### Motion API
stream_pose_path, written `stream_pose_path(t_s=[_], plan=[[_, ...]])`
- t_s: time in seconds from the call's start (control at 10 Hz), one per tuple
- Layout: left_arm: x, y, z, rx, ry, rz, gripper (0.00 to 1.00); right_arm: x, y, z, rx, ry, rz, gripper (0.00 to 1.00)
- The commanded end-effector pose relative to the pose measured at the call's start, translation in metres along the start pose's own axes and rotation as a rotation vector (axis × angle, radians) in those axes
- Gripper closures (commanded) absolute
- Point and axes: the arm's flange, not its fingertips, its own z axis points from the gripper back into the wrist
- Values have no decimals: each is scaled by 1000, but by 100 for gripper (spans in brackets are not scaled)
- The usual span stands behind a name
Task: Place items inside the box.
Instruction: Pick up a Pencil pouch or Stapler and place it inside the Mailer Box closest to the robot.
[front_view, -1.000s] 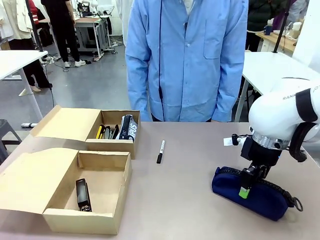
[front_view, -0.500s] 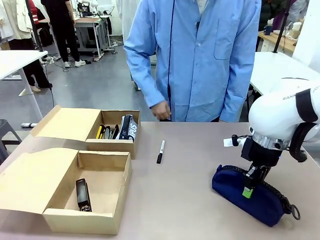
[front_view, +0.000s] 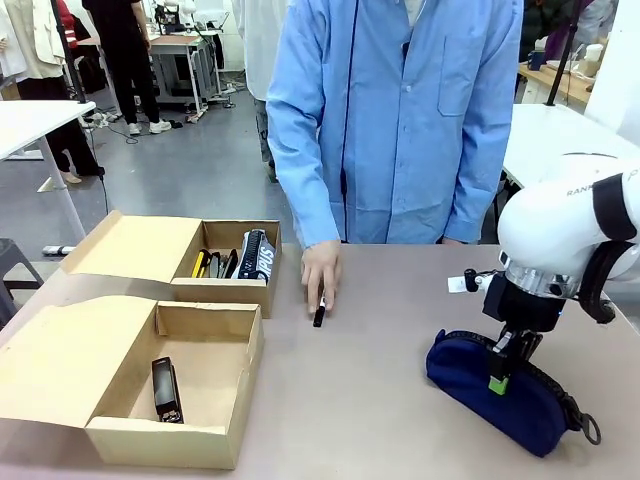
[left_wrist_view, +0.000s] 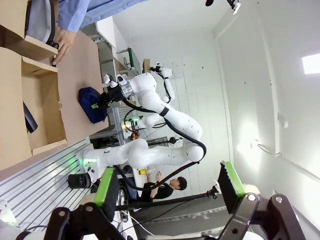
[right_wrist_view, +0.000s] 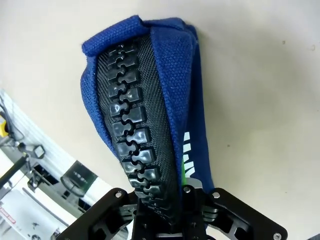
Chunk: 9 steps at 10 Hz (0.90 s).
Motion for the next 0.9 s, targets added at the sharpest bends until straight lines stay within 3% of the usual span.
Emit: stream_pose_path(t_s=[0.0,0.1,0.2,0.3,0.5,0.6,0.7,0.8], plan=[[0,-3,0,-13,-4,-18,0,-9,2,18,53,25,-97,100],[0,-3,0,-13,-4,-18,0,-17,10,34,129,22,-238,100],[0,-3,0,-13,-4,-18,0,-28,24,56,176,-72,-390,100],[0,-3,0,-13,-4,-18,0,-40,36,74,79,-188,-629,100],[0,-3,0,-13,-4,-18,0,-60,65,90,83,-293,-930,100],[0,-3,0,-13,-4,-18,0,-67,67,90,31,-291,-1009,100],[0,-3,0,-13,-4,-18,0,-76,32,102,127,-258,-846,100],[0,-3,0,-13,-4,-18,0,-49,53,119,119,-278,-810,100]])
